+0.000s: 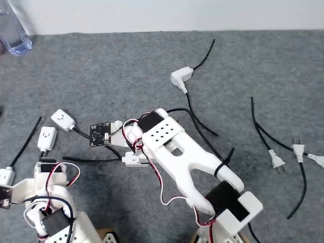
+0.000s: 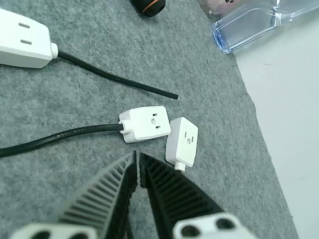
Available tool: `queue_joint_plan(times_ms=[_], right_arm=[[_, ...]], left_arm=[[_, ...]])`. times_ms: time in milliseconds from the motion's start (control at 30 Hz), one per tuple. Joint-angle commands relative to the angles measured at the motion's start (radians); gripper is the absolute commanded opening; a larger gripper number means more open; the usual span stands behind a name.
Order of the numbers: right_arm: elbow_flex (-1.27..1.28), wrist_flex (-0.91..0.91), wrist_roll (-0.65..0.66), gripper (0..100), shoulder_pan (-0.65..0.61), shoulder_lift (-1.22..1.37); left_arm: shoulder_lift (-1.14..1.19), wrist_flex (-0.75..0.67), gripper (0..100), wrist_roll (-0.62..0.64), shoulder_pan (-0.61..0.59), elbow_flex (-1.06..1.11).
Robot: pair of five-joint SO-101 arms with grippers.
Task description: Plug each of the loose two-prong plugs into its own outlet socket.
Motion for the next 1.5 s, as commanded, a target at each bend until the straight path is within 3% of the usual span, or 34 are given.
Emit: queue_joint_plan(times_ms=[0,500,867,1133,1467], right_arm=[[0.012,-0.033,-0.008,0.9,-0.010,0.010],[0.015,-0.081,-0.092,0.9,-0.010,0.213],[0.152,-0.064,-0.104,0.9,0.010,0.045],[0.247,-0.064,-0.097,0.9,0.096,0.002],[0.190,-0.065,-0.107,0.9,0.050,0.001]], left_arm=[[-0.009,0.003,2,-0.006,-0.006,-0.010],[-0.009,0.003,2,-0.006,-0.006,-0.010],[-0.009,0.003,2,-0.006,-0.006,-0.010],[-0.009,0.003,2,-0.006,-0.006,-0.010],[-0.009,0.003,2,-0.006,-0.006,-0.010]])
